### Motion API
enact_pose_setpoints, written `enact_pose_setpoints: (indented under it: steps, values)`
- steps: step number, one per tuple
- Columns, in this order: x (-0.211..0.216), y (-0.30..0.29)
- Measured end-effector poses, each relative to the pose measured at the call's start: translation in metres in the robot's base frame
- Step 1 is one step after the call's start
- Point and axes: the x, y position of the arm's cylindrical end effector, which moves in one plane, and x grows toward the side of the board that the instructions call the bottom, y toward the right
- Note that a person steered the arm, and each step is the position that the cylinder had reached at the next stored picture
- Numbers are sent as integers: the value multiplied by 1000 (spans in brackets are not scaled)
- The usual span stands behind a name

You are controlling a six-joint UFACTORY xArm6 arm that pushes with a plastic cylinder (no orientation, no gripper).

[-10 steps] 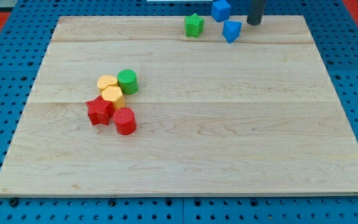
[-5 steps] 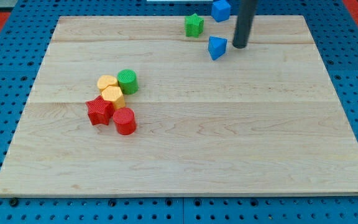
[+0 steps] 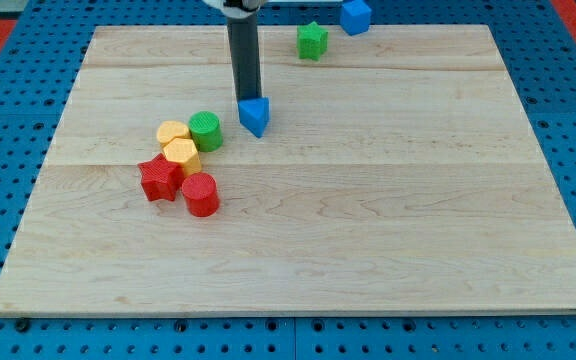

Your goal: Move the blue triangle towards the green circle

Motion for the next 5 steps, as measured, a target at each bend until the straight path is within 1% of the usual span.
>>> enact_pose_setpoints:
  steps: [1, 2, 4, 5]
  values:
    - [21, 4]
    - [34, 26]
    - [85, 91]
    - [101, 78]
